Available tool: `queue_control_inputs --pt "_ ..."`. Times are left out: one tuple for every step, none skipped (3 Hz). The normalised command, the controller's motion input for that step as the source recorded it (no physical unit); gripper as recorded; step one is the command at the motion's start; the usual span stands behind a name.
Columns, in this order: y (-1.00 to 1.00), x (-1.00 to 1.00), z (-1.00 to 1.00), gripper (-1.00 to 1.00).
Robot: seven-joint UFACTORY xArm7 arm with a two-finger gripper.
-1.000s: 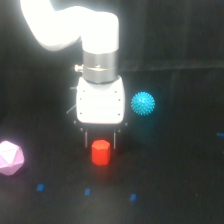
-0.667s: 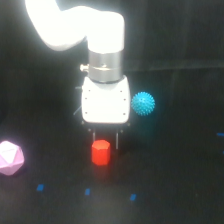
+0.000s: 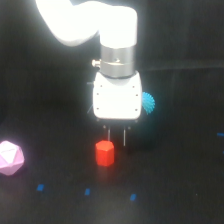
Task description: Pick up the red object from the table
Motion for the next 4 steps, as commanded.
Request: queue_control_inputs --pt "-0.04 -0.38 0.26 0.32" --pt "-0.51 -0.09 0.5 0.42" --pt "-0.46 -0.46 0.31 0.16" --pt "-0.52 0.13 -0.44 0.14"
